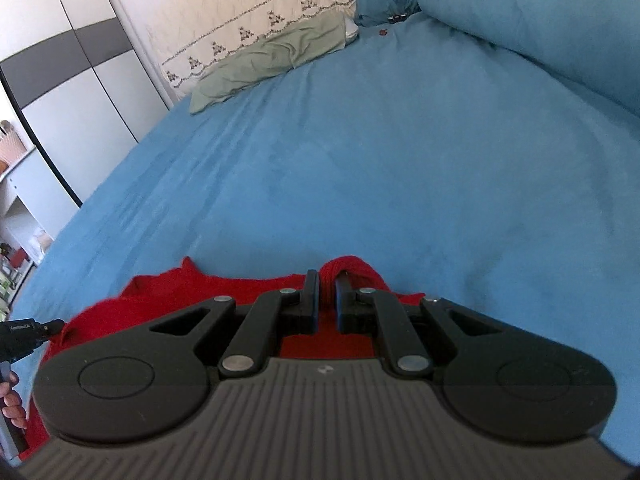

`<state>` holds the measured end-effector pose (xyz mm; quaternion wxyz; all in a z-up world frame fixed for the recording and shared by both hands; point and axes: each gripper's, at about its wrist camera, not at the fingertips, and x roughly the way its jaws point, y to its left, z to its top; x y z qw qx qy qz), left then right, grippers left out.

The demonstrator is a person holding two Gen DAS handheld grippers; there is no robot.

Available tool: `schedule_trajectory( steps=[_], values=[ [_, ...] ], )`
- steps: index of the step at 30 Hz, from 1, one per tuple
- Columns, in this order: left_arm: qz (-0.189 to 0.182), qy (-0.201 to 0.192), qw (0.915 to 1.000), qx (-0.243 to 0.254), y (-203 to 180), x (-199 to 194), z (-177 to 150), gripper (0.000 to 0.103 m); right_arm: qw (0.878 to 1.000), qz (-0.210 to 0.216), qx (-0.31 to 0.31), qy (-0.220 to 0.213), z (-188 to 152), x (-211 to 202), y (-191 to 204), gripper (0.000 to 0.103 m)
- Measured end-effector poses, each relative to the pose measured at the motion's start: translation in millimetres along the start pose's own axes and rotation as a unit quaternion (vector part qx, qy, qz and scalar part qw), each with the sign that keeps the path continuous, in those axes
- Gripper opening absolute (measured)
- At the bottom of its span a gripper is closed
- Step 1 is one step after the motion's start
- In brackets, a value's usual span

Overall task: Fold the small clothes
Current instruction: 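Close both tools on the ribbed hem and lift it toward the collar, then lay the hem over the collar and open both tools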

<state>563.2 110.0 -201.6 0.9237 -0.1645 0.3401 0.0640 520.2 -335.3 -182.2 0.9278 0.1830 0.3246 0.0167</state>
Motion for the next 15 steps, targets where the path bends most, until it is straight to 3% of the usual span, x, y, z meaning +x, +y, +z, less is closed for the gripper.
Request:
schedule_trajectory(
  steps=[1, 3, 4, 5, 6, 7, 9, 11, 15],
  values=[
    [-0.002, -0.001, 1.0000, -0.001, -1.3, -2.3, 0.2, 0.011, 1.000, 0.000, -0.005, 0.001, -1.7, 1.9, 1.1, 0.023],
    [-0.006, -0.012, 0.9999, 0.004, -0.7, -11.9, 3.4, 0.036, 1.000, 0.000, -0.014, 0.003, -3.4, 2.5, 4.2, 0.030],
    [0.002, -0.022, 0.9997, 0.013, -2.7, -19.2, 5.6, 0.075, 1.000, -0.002, -0.017, -0.001, -3.0, 0.4, 4.8, 0.036],
    [0.011, -0.038, 0.9989, 0.026, -4.2, -31.1, 7.7, 0.092, 1.000, -0.003, -0.018, -0.005, -1.7, -3.2, 6.3, 0.064],
    [0.015, -0.059, 0.9974, 0.039, -5.4, -44.3, 9.2, 0.096, 1.000, -0.003, -0.021, -0.014, -0.4, -9.6, 8.2, 0.098],
    [0.011, -0.079, 0.9953, 0.054, -6.8, -61.0, 10.1, 0.097, 0.999, -0.007, -0.027, -0.029, -0.6, -19.8, 10.8, 0.103],
    [0.001, -0.090, 0.9927, 0.080, -10.4, -91.7, 11.3, 0.097, 0.996, -0.010, -0.051, -0.076, -2.8, -45.0, 17.9, 0.103],
    [-0.018, -0.085, 0.9912, 0.099, -13.2, -119.6, 4.3, 0.103, 0.994, -0.007, -0.080, -0.080, -6.3, -64.9, 26.1, 0.103],
    [-0.050, -0.042, 0.9879, 0.141, -22.2, -142.1, -33.4, 0.103, 0.991, -0.007, -0.113, -0.070, -34.0, -102.8, 39.3, 0.103]
  ],
)
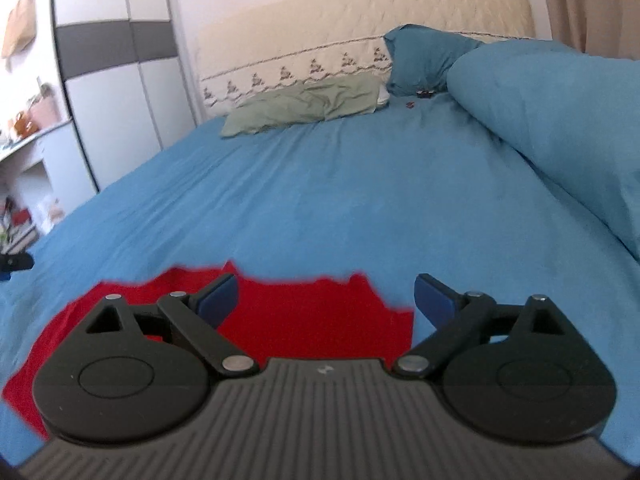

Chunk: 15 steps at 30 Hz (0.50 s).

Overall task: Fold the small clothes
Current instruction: 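Lay the hem over the collar and open both tools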

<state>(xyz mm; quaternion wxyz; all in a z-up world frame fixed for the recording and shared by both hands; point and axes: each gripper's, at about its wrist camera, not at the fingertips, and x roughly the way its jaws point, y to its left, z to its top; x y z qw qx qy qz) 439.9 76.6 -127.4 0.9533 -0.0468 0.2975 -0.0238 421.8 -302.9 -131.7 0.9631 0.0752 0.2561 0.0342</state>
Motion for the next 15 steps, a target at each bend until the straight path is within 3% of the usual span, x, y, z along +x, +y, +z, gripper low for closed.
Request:
schedule_trajectory(
  steps=[4, 9, 12, 15],
  values=[
    [0.003, 0.053, 0.9977, 0.043, -20.8, 2.8, -43.3, 0.103, 0.998, 0.014, -0.029, 0.047, -38.5, -21.5, 14.5, 0.103],
    [-0.002, 0.106, 0.9917, 0.073, -35.1, 11.1, -82.4, 0.103, 0.995, 0.012, -0.010, 0.097, -84.5, -14.9, 18.6, 0.103],
    [0.005, 0.116, 0.9899, 0.082, -34.6, 17.0, -93.8, 0.103, 0.993, 0.003, 0.005, 0.118, -100.6, -4.5, 13.2, 0.103],
    [0.010, 0.114, 0.9898, 0.085, -40.0, 19.4, -93.0, 0.103, 0.994, -0.003, -0.001, 0.107, -108.1, -2.1, 13.8, 0.103]
  ],
)
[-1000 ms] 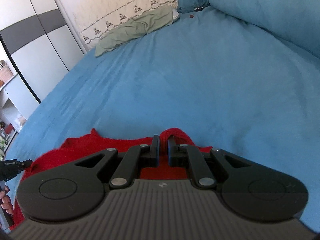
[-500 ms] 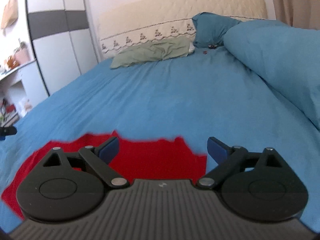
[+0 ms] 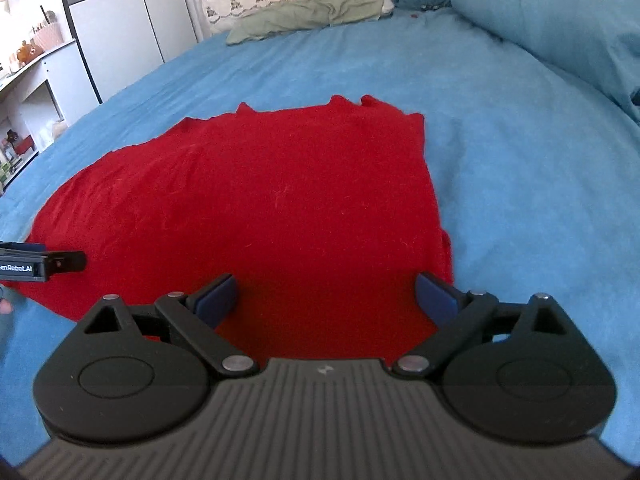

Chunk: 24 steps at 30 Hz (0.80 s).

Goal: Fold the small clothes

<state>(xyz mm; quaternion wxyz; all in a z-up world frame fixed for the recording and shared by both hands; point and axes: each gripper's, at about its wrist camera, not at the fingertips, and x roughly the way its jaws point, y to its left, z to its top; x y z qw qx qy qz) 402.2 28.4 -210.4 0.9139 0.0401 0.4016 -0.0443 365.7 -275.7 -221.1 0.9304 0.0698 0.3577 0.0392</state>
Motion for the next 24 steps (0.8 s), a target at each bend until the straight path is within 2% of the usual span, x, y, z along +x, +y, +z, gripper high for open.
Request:
schedule_trajectory(
  steps=[2, 6, 8, 11, 13, 15, 19, 24],
  values=[
    [0.008, -0.005, 0.9999, 0.003, -5.7, -9.4, 3.6, 0.103, 1.000, 0.003, -0.004, -0.004, -0.7, -1.6, 1.4, 0.103],
    [-0.010, -0.045, 0.9988, 0.017, -22.9, -43.6, 13.8, 0.103, 1.000, 0.001, -0.012, -0.028, 7.6, -35.4, 9.4, 0.103],
    [-0.022, -0.057, 0.9979, 0.022, -32.1, -56.3, 13.9, 0.103, 1.000, -0.009, 0.010, -0.019, 7.8, -58.0, 12.5, 0.103],
    [-0.050, -0.050, 0.9973, 0.017, -48.8, -58.9, 16.5, 0.103, 0.998, 0.000, 0.059, -0.024, -5.9, -78.6, 11.6, 0.103],
    [-0.062, -0.040, 0.9972, 0.012, -55.7, -56.4, 18.4, 0.103, 0.996, -0.019, 0.090, -0.014, -17.2, -78.5, 9.6, 0.103],
    [-0.065, -0.034, 0.9973, 0.010, -60.9, -55.4, 18.9, 0.103, 0.991, -0.032, 0.125, -0.027, -28.0, -76.5, 6.2, 0.103],
    [-0.064, -0.037, 0.9972, 0.014, -64.0, -54.5, 19.1, 0.103, 0.979, -0.009, 0.200, -0.041, -42.6, -60.9, -8.4, 0.103],
    [-0.062, -0.026, 0.9977, 0.006, -59.0, -45.8, 23.0, 0.103, 0.968, -0.005, 0.233, -0.089, -43.5, -52.1, -17.2, 0.103]
  ],
)
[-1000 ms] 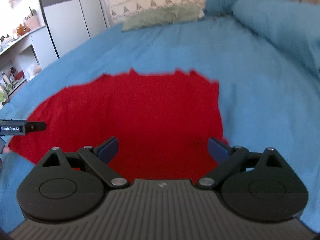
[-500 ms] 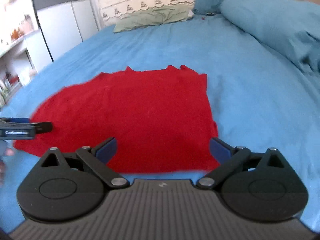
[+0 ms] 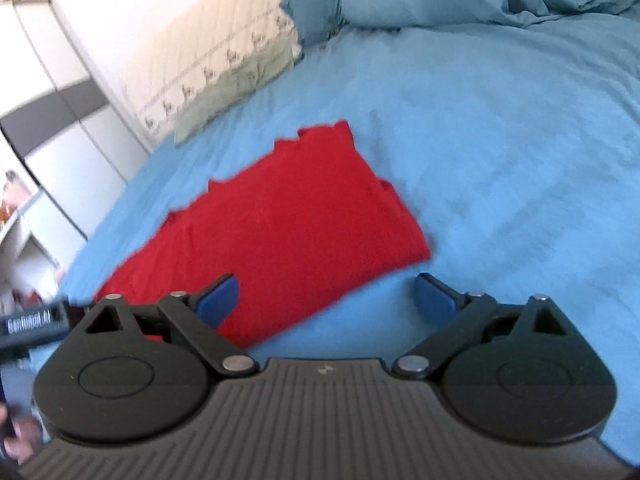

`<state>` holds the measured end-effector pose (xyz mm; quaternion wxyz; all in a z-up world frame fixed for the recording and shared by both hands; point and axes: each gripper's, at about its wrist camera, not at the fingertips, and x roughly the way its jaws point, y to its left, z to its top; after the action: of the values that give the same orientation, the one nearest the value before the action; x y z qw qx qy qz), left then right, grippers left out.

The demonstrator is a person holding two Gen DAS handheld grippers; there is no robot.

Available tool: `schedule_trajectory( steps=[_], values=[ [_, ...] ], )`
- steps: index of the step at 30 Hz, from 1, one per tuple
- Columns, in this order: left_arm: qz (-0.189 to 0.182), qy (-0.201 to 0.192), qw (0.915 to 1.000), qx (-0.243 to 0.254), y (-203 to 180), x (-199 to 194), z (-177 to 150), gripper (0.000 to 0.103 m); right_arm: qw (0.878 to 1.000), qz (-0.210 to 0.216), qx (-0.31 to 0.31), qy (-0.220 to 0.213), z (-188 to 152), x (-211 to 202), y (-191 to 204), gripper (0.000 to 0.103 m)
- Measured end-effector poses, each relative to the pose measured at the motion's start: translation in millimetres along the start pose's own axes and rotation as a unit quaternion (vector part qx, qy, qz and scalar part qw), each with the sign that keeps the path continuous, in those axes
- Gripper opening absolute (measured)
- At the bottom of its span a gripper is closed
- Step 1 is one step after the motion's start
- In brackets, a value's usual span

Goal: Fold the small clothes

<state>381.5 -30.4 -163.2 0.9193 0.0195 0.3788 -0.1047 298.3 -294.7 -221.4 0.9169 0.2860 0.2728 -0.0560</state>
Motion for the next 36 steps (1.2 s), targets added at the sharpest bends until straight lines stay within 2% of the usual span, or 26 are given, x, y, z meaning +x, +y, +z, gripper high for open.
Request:
schedule_trajectory(
  steps=[3, 6, 8, 10, 11, 12, 17, 19, 23, 25, 27, 30, 33, 36],
  values=[
    [0.003, -0.001, 1.0000, -0.002, 4.7, 2.7, 2.9, 0.103, 0.999, -0.009, 0.036, -0.017, 5.1, 15.3, -3.5, 0.095],
    [0.010, -0.005, 0.9999, 0.003, 10.5, 8.8, 7.7, 0.103, 0.997, -0.019, 0.065, -0.035, 11.5, 25.4, -7.4, 0.093],
    [0.018, -0.001, 0.9998, 0.001, 18.9, 20.1, 13.7, 0.103, 0.997, -0.029, 0.062, -0.042, 15.9, 32.7, -4.9, 0.093],
    [0.027, 0.004, 0.9996, 0.001, 27.4, 33.6, 20.3, 0.103, 0.996, -0.032, 0.062, -0.047, 18.6, 38.4, -1.0, 0.085],
    [0.030, 0.004, 0.9995, 0.001, 32.1, 40.9, 23.9, 0.103, 0.996, -0.030, 0.065, -0.046, 19.5, 40.1, -0.1, 0.077],
    [0.031, 0.002, 0.9995, -0.001, 35.2, 45.9, 26.4, 0.103, 0.996, -0.025, 0.070, -0.041, 19.9, 42.4, 0.6, 0.075],
    [-0.002, 0.000, 0.9993, -0.038, 47.7, 68.8, 33.1, 0.103, 0.997, -0.026, 0.061, -0.034, 19.6, 49.2, 10.2, 0.075],
    [0.003, 0.012, 0.9992, -0.039, 47.4, 78.1, 33.5, 0.103, 0.998, -0.027, 0.049, -0.030, 21.0, 51.2, 14.0, 0.071],
    [0.018, 0.021, 0.9993, -0.024, 44.4, 88.0, 31.4, 0.103, 0.999, -0.036, 0.037, -0.018, 24.8, 57.6, 18.8, 0.044],
    [0.019, 0.024, 0.9993, -0.020, 45.2, 90.2, 31.3, 0.103, 0.999, -0.032, 0.034, -0.013, 26.6, 58.5, 20.4, 0.035],
    [0.020, 0.025, 0.9994, -0.013, 45.0, 91.8, 31.5, 0.103, 0.999, -0.031, 0.024, -0.012, 29.5, 56.9, 26.7, 0.031],
    [0.019, 0.026, 0.9994, -0.012, 45.8, 93.2, 31.1, 0.103, 1.000, -0.009, 0.010, -0.013, 37.9, 50.6, 43.5, 0.030],
    [0.015, 0.027, 0.9994, -0.014, 47.7, 92.4, 32.1, 0.103, 0.999, 0.027, -0.016, -0.016, 51.2, 45.1, 78.6, 0.029],
    [0.007, 0.032, 0.9991, -0.027, 59.6, 81.2, 35.4, 0.094, 0.996, 0.077, -0.048, -0.009, 62.0, 47.7, 129.6, 0.028]
  ],
)
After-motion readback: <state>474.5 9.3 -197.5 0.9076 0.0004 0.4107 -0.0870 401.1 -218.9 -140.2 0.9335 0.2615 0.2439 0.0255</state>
